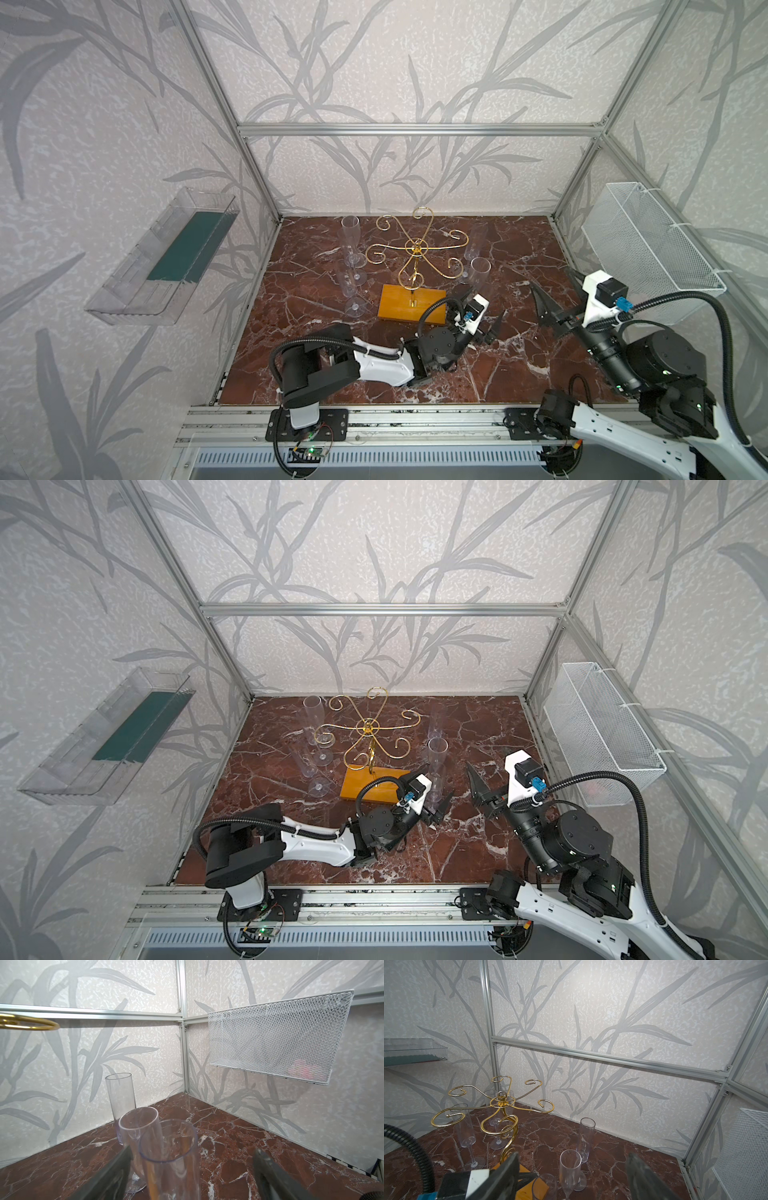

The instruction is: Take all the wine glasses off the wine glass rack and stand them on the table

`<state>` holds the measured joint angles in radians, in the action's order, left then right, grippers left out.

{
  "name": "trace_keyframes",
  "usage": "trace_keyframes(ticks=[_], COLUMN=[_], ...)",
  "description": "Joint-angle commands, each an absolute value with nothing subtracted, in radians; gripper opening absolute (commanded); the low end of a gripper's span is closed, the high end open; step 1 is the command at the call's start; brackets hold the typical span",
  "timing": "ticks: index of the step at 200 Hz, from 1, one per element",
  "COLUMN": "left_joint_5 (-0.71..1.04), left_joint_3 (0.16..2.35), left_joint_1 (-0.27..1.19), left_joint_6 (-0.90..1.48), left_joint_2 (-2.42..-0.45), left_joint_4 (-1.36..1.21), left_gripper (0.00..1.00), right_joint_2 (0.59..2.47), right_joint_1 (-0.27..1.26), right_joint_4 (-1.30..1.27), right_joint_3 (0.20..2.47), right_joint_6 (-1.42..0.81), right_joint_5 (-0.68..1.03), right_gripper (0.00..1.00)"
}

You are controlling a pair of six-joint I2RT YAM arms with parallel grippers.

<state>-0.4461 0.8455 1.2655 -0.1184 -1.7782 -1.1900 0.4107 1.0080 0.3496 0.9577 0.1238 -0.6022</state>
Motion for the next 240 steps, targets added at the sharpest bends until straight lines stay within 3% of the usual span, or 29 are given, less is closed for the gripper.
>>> trace_keyframes(ticks=[1,102,191,240], left_joint_5=[-0.464,-0.491,-0.324,-0.371], left_joint_3=[0.808,0.658,0.620,0.764], left_joint_1=[1.276,1.399,1.420,1.420], left_joint_6=[-0.127,-0.165,-0.181,-0.354], left_joint_2=[-1.731,-1.435,-0.781,-0.616], left_joint_4=[-1.211,-1.005,-0.282,-0.006], left_gripper=[0.93,0.95,0.99,0.99], right_joint_2=[0.406,0.414,0.501,0.566], right_joint_1=[1.012,1.012,1.011,1.004], right_joint_4=[0.351,0.346,0.255,0.151], right_joint_3=[0.972,0.983,0.990,0.996], right_joint_6=[0.118,0.142,0.237,0.325], right_joint_5=[-0.614,-0.627,-0.629,-0.678], right_gripper=[0.79,0.79,0.79,0.79])
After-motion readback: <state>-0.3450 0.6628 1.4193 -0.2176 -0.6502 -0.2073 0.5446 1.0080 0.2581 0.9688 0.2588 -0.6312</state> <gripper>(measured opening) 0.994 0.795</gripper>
